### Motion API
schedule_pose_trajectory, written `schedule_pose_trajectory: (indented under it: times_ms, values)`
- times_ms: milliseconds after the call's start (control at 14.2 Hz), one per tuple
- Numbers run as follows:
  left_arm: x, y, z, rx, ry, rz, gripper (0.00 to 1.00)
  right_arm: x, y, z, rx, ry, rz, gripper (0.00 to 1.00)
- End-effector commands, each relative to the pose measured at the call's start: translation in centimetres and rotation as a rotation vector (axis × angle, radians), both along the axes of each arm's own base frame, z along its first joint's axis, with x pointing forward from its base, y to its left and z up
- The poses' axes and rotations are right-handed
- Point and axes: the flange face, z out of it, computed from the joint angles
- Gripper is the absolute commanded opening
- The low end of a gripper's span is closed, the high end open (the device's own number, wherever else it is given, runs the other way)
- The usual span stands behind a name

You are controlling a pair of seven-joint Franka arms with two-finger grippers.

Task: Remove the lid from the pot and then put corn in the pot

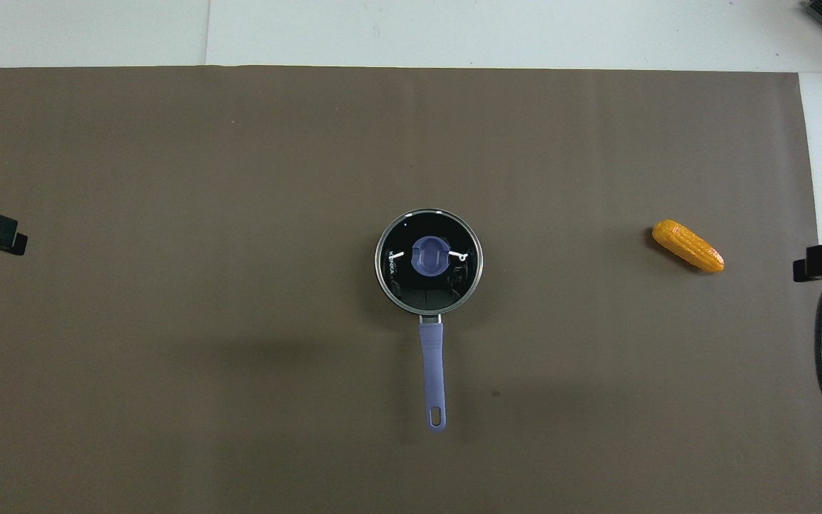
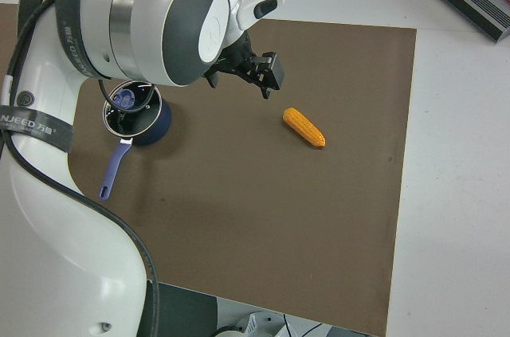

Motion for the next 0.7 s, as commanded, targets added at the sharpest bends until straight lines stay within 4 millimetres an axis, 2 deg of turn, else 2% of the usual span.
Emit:
schedule_pose_trajectory:
  times_ms: [0, 632]
  values:
    - [-0.43, 0.45, 0.58, 0.015, -0.001, -0.003, 1.0, -0.23, -0.04, 0.17, 0.011, -0.013, 0.014, 1.0]
    - [-0.52, 0.85, 0.52, 0.014, 0.007, 0.011, 1.0, -0.33, -0.03, 0.2, 0.011, -0.01, 0.014, 1.0]
